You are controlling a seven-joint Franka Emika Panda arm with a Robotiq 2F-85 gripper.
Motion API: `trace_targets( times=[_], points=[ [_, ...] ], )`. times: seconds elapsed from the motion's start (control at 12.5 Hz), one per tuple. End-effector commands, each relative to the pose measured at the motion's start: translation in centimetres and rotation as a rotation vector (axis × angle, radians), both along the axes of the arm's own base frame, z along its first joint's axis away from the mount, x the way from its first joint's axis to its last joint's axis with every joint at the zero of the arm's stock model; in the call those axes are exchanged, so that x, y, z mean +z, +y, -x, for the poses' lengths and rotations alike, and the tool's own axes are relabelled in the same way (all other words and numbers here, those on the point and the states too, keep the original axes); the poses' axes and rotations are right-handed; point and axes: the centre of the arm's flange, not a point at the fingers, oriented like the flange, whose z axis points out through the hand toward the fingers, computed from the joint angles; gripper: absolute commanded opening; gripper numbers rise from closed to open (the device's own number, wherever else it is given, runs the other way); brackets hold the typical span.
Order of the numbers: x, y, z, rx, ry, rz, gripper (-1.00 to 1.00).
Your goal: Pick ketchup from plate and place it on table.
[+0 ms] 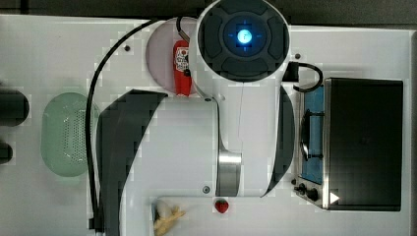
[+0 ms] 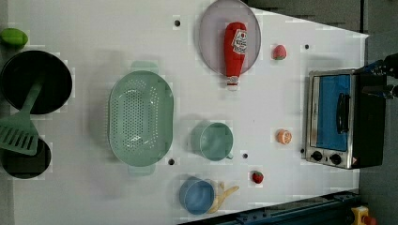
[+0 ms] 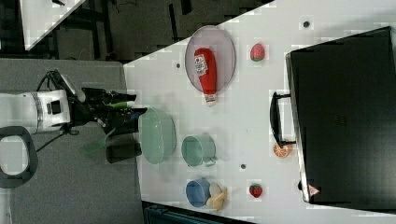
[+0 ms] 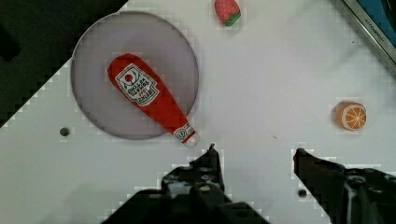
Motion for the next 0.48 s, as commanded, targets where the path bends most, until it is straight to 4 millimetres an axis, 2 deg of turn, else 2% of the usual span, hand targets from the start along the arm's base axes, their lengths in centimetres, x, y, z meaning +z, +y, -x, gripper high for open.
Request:
trace_targets(
  times=[0.08,0.24,0.48],
  points=[
    [4.3,-1.9,5.5,-0.014,0.043,0.01,0.54],
    [3.6,-1.7,5.1,-0.002,0.056,0.009,0.97],
    [1.0,-0.8,3.8,0.024,0.106,0.005,1.0]
  ],
)
